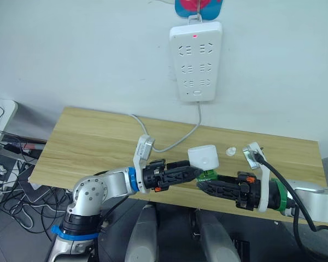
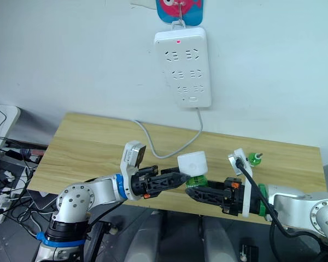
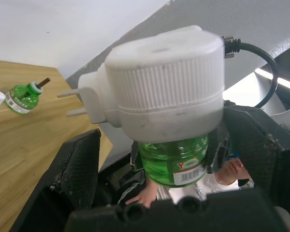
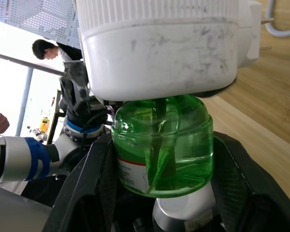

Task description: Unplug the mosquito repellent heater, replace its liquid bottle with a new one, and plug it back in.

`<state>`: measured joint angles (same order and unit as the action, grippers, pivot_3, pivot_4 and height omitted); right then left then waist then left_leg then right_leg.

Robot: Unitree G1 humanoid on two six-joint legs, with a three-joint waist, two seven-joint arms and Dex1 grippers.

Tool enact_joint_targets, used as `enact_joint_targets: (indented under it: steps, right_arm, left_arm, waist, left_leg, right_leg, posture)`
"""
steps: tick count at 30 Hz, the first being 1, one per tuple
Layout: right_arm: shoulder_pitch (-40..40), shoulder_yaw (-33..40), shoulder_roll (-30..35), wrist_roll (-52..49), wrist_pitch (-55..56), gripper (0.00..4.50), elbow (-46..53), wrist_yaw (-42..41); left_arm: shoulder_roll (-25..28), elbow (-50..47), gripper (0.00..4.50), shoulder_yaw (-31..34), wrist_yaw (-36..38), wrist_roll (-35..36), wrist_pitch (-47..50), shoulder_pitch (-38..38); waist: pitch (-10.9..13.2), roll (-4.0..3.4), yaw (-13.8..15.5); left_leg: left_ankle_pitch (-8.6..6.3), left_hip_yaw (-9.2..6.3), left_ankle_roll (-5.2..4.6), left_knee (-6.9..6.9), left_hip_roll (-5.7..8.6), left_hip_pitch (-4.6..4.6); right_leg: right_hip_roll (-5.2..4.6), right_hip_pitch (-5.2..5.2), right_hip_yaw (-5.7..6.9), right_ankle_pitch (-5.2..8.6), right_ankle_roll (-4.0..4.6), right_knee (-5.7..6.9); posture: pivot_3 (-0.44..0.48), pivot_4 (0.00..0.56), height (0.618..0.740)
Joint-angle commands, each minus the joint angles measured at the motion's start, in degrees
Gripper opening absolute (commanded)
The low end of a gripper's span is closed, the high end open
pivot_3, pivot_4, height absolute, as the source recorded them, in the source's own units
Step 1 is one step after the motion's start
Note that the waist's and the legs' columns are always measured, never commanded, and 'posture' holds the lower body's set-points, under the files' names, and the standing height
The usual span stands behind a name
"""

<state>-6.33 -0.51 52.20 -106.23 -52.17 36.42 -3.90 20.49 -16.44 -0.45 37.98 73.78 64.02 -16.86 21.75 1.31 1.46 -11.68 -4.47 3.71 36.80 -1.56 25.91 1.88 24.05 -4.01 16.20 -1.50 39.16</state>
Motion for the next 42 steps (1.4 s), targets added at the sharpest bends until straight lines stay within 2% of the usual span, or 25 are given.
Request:
enact_joint_targets:
  steps: [1, 13, 14, 16, 17, 20, 28, 35, 39, 42]
  right_arm:
    - [-1.43, -1.02, -1.21, 1.02, 1.33, 2.28, 2.61, 1.11]
    - [-2.42, -3.29, -2.43, 1.35, 1.79, 2.28, 4.43, 2.57]
    - [-2.39, -3.31, -2.42, 1.39, 1.81, 2.28, 4.41, 2.57]
    - [-2.36, -3.32, -2.40, 1.29, 1.89, 2.28, 4.25, 2.72]
    - [-2.34, -3.27, -2.32, 1.38, 1.84, 2.28, 4.15, 2.61]
    - [-2.49, -3.24, -2.31, 1.55, 1.76, 2.28, 3.75, 2.43]
    - [-2.30, -4.11, -2.66, 1.68, 1.89, 2.28, 4.26, 3.29]
    - [0.29, -4.42, -0.65, 5.33, 0.65, 4.47, 5.90, 3.96]
    - [7.41, -1.89, 4.24, 11.83, -0.66, 4.47, 9.32, 0.67]
    - [12.67, 0.84, 6.50, 15.69, 0.16, 4.47, 12.71, 0.12]
  left_arm:
    - [-1.62, -3.54, 4.50, -1.93, -0.23, -0.84, -1.53, 1.27]
    - [-3.50, -2.58, 4.50, -2.64, -1.96, -2.79, -3.37, 0.88]
    - [-3.16, -2.58, 4.12, -2.57, -1.63, -2.73, -3.31, 0.88]
    - [-2.58, -2.56, 3.72, -2.30, -1.19, -2.04, -2.82, 0.95]
    - [-2.35, -2.66, 3.35, -2.36, -0.90, -1.87, -2.66, 1.00]
    - [-1.97, -2.98, 2.76, -3.02, -0.76, -2.26, -2.56, 1.02]
    - [-2.82, -2.08, 2.76, -3.28, -1.50, -3.61, -3.61, 0.04]
    - [-3.84, 0.07, 2.76, -3.04, -1.60, -7.61, -7.15, -1.44]
    - [-3.88, 1.65, 2.76, -4.41, 0.92, -14.38, -12.65, -2.10]
    - [-4.76, 3.24, 2.76, -4.42, 1.65, -16.94, -14.69, -2.37]
  waist:
    - [0.00, 0.00, 0.00]
    - [0.00, 0.00, 0.00]
    - [0.00, 0.00, 0.00]
    - [0.00, 0.00, -0.01]
    - [0.00, 0.00, 0.00]
    - [0.00, 0.00, 0.00]
    - [0.00, 0.00, 0.00]
    - [0.00, 0.00, 0.00]
    - [-0.01, -0.01, 0.23]
    - [-0.02, 0.01, 0.20]
  left_leg:
    - [0.00, 0.00, 0.00, 0.00, 0.00, 0.00]
    - [0.00, 0.01, 0.00, 0.03, 0.01, 0.00]
    - [0.00, 0.01, -0.01, 0.03, 0.01, 0.00]
    - [0.00, 0.01, -0.01, 0.03, 0.01, 0.00]
    - [0.00, 0.02, 0.00, 0.03, 0.01, 0.00]
    - [0.00, 0.01, 0.00, 0.03, 0.01, 0.00]
    - [-0.01, 0.01, -0.02, 0.04, 0.01, 0.00]
    - [-0.01, 0.02, -0.01, 0.03, 0.02, 0.00]
    - [0.00, 0.02, 0.00, 0.02, 0.06, 0.00]
    - [0.07, -0.01, 0.13, -0.01, 0.02, 0.03]
  right_leg:
    - [0.00, 0.00, 0.00, 0.00, 0.00, 0.00]
    - [0.00, 0.00, -0.02, 0.00, 0.00, 0.02]
    - [0.00, 0.00, -0.02, 0.00, 0.00, 0.02]
    - [0.00, 0.00, -0.01, 0.00, 0.00, 0.02]
    - [0.00, 0.00, -0.01, 0.00, 0.00, 0.02]
    - [0.00, 0.00, -0.01, 0.00, 0.00, 0.03]
    - [0.00, 0.00, -0.02, 0.00, 0.00, 0.03]
    - [0.00, 0.00, -0.02, 0.00, 0.00, 0.03]
    - [-0.01, -0.01, -0.01, 0.00, 0.00, 0.01]
    - [0.00, 0.01, 0.01, 0.00, 0.00, -0.04]
  posture:
    - [0.126, 0.373, 0.740]
    - [0.122, 0.378, 0.740]
    - [0.122, 0.378, 0.740]
    - [0.122, 0.378, 0.740]
    - [0.123, 0.379, 0.740]
    - [0.123, 0.379, 0.740]
    - [0.124, 0.381, 0.740]
    - [0.125, 0.385, 0.740]
    - [0.124, 0.382, 0.740]
    - [0.119, 0.380, 0.740]
